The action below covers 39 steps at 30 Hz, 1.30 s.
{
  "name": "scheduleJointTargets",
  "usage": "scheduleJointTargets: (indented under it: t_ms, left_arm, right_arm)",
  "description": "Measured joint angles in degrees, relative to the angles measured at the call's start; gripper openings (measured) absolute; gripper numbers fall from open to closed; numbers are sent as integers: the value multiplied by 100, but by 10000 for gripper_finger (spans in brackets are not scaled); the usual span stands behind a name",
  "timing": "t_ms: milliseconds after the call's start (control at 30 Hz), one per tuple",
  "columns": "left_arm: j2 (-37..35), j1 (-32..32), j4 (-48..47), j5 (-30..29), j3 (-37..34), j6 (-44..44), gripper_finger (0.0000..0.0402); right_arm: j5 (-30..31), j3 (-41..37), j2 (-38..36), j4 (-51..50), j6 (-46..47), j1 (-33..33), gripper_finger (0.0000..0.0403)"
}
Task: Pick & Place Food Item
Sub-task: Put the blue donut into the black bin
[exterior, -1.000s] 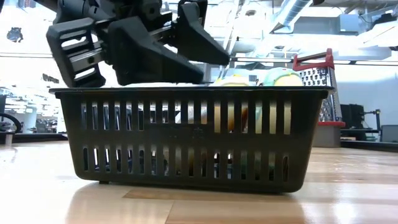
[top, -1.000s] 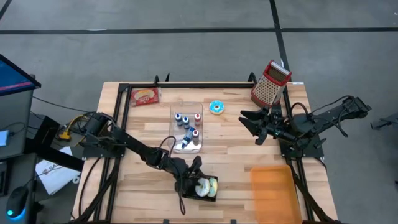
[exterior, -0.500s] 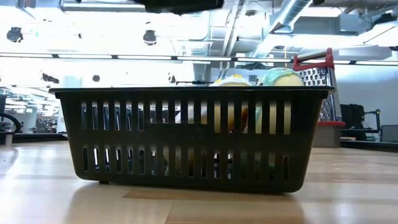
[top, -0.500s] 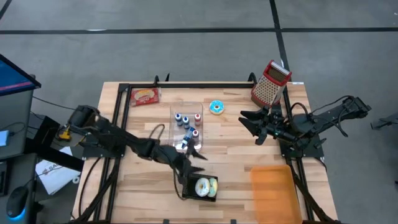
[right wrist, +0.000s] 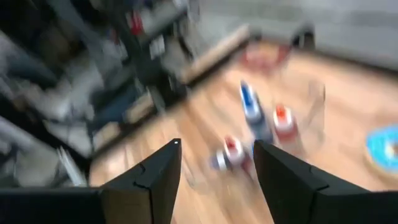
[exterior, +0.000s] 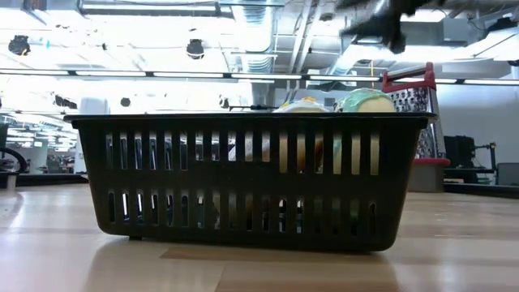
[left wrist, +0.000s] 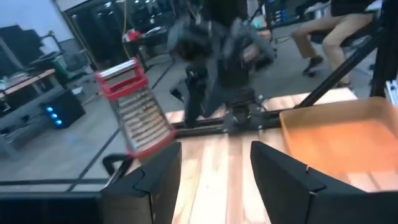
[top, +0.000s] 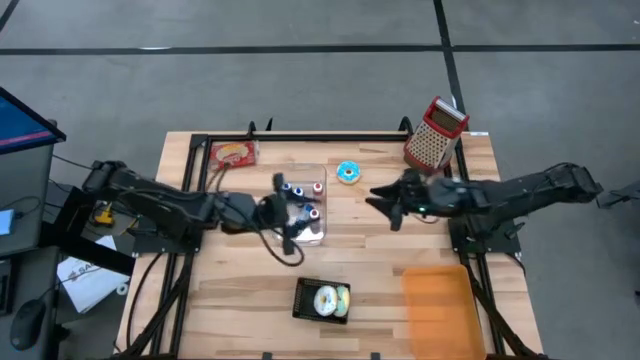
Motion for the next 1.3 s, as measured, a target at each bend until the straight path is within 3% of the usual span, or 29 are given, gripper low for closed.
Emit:
scheduleJointTargets:
  t_ms: [100,233,367,567,667,967,1300]
  left_arm:
    - [-395,-117,-605,-225,-2,-92,183]
    - [-870,-241,-1033,-452,-2,-348,182]
    - [-1169,-344,-1455,-676,-2,-562,182]
    - [-1322,-362,-2163,-701,-12,-1050,182]
    - [-1334,-363,-2345,-639,-13,-1250,182]
    - [-1349,-472,-2802,-588,-13,-1325,182]
    - [-1351,-561,-3038,-587,-13,-1381,182]
  right_arm:
    - [-1257,121,393,-598,-165,-656,193]
    - [-3047,516,1013,-1199,-1248,-1472,193]
    - [-3896,1085,1669,-1982,-2698,-2135,193]
    - [-3876,1861,2810,-2777,-5264,-2729,193]
    - [-3638,2191,3403,-2857,-5852,-2862,193]
    - [-3322,2696,4603,-2864,-6258,-3457,193]
    - [-3322,2810,5037,-2644,-6137,-3911,193]
